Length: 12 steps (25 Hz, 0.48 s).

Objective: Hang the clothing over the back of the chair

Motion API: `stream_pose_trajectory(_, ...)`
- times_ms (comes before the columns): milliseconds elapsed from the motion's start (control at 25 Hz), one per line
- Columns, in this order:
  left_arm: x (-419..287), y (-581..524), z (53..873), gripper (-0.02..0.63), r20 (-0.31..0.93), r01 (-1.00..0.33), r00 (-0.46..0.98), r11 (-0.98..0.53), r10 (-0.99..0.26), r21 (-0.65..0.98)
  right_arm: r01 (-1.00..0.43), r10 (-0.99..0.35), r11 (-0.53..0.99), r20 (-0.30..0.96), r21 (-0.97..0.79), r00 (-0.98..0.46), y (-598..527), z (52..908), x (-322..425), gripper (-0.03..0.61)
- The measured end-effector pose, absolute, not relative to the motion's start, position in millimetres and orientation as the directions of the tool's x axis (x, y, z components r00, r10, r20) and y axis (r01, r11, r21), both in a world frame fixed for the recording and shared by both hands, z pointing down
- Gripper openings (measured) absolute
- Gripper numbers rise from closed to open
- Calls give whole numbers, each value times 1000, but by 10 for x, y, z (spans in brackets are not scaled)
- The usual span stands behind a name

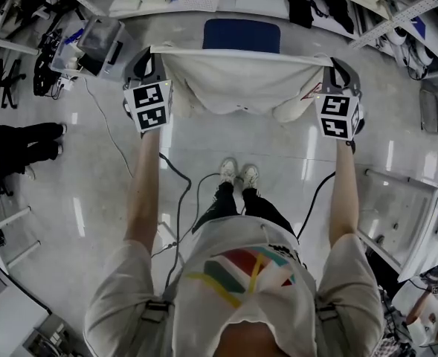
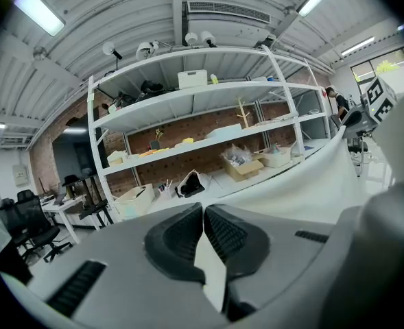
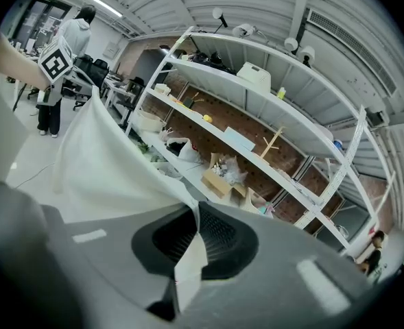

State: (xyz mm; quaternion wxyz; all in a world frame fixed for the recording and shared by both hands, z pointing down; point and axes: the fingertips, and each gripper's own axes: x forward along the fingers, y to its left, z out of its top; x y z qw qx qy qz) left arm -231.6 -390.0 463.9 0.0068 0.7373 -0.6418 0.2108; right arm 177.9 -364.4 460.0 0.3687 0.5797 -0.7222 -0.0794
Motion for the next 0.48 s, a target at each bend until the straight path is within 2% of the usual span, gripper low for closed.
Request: stream_pose_trajectory(480, -2301, -3846, 5103, 15, 397, -946, 80, -195, -914, -259, -782, -858, 352, 512, 514, -50, -3554, 5060, 1794, 9)
